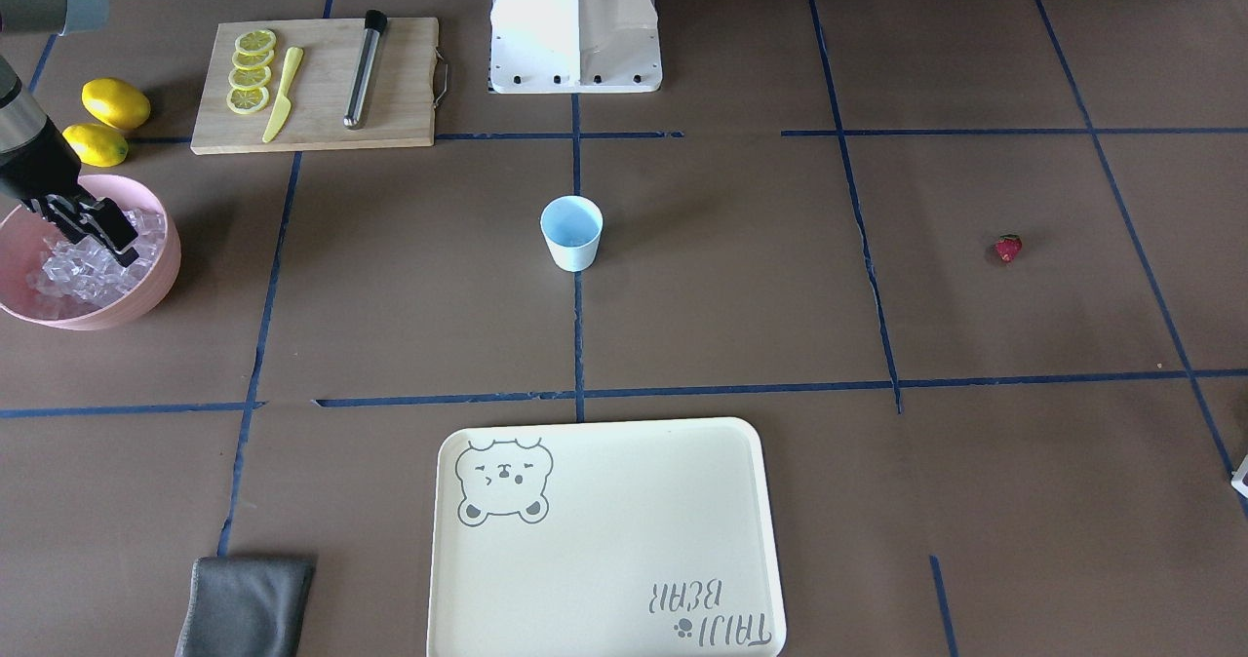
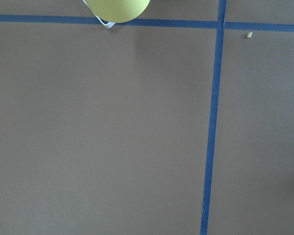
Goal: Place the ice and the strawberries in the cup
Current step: 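Lower the right gripper into the bowl and grasp another ice cube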
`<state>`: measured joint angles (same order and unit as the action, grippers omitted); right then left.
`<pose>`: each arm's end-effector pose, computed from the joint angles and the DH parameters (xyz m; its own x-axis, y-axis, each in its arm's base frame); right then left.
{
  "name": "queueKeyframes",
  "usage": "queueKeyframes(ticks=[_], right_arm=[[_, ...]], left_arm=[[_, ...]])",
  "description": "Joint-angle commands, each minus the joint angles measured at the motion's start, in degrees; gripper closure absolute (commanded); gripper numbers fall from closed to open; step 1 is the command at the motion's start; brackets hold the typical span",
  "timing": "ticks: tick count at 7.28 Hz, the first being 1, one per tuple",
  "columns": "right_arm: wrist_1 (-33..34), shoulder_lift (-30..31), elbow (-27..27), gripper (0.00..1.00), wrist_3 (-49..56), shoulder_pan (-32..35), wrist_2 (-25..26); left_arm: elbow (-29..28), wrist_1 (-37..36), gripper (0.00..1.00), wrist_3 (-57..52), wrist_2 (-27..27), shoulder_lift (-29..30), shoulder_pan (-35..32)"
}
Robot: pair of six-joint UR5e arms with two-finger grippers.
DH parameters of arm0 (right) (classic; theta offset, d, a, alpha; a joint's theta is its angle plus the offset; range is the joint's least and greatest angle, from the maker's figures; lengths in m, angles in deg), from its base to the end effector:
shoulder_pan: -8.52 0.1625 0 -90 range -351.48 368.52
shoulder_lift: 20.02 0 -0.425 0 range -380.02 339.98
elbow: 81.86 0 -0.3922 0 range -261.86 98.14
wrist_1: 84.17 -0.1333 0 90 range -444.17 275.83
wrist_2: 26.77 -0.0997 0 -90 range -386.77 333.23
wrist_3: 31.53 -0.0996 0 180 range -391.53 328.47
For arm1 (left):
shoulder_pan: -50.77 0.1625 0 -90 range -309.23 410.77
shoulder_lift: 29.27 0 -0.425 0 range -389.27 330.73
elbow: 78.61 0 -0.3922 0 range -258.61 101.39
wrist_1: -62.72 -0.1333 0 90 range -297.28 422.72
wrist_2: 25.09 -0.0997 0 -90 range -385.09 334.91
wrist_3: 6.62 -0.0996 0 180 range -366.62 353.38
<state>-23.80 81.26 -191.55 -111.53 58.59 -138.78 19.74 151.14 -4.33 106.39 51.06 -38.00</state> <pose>-0.2090 -0.3992 0.5332 0.5955 0.4607 0.6581 -0.4664 0.8653 -0.1837 -0.0584 -0.4179 0.6701 0.7500 -0.0573 -0.6590 0.0085 0.9970 -0.0770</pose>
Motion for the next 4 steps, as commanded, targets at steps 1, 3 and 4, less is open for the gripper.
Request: queueKeyframes(ticks=[1,3,4], right_arm=[[0.01,0.14,0.0,0.18,0.11,-0.06,0.03],[0.01,0.14,0.0,0.29,0.11,-0.15,0.03],[0.01,0.14,0.09,0.5,0.11,-0.06,0.03]], left_arm=[[0.09,-0.1,0.0,0.0,0.0,0.0,0.0],[0.09,-0.1,0.0,0.0,0.0,0.0,0.0],[0.09,-0.1,0.0,0.0,0.0,0.0,0.0]])
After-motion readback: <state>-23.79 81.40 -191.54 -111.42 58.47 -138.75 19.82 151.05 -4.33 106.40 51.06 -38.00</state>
